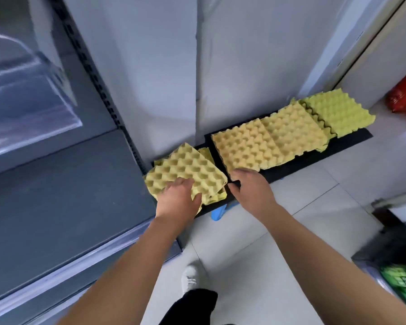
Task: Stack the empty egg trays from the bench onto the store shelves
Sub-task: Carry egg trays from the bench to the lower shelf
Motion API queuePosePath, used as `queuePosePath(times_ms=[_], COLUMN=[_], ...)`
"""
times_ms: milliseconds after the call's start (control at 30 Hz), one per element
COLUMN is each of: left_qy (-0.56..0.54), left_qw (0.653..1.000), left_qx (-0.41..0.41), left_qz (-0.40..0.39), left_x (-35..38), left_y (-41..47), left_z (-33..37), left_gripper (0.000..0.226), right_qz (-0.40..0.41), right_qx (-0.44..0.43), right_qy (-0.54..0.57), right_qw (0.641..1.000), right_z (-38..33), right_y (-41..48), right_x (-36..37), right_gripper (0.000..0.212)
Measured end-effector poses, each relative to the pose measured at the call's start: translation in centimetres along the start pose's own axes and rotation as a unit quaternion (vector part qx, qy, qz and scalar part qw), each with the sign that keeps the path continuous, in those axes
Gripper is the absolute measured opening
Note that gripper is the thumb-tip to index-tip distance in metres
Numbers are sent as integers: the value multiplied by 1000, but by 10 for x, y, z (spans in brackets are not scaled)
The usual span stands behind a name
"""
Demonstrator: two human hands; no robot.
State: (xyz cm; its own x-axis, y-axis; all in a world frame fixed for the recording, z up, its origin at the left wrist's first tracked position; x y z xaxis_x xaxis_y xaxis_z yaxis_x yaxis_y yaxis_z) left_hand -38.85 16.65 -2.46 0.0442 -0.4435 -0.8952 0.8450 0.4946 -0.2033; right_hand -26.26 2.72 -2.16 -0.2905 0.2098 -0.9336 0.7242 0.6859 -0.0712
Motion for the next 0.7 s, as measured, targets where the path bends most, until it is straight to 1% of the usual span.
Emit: queuePosePath(times_ms=[67,200,333,500,633,700], left_qy=[15,3,-20,-69,-86,-103], left_qw=[1000,997,988,953,924,908], left_qx=[-12,-53,-131,-280,-361,-397], left_qz=[-23,-57,-80,-98,-98,-90], left_x=[11,33,67,121,160,178], left_y=[22,55,76,89,93,94], left_z=[5,11,4,-23,-49,-63], left_gripper=[42,47,46,61,71,74], right_qz=[-10,-27,-72,-148,-203,-225], right_qx=[0,-8,-36,-85,-116,-115], right_qy=[-10,-5,-1,3,-5,-2], right_qw=[1000,1000,997,985,972,968], right_z=[17,46,74,103,120,126], right_y=[20,55,94,139,166,175], right_x=[2,11,35,79,123,146], right_gripper=[29,36,33,40,55,61])
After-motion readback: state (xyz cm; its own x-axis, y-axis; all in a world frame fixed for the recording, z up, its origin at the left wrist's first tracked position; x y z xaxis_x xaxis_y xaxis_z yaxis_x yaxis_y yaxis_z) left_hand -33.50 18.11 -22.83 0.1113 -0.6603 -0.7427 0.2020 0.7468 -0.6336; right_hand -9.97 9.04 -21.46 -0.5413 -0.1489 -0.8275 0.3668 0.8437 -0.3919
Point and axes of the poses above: each hand's wrist, its own y-axis towards the middle knuckle, its own x-axis out of the palm, z = x × y, the point moved 3 cm from there along y, towards the middle knuckle, and after that the axes turned 1 degree about -y, right-handed, at the moved point
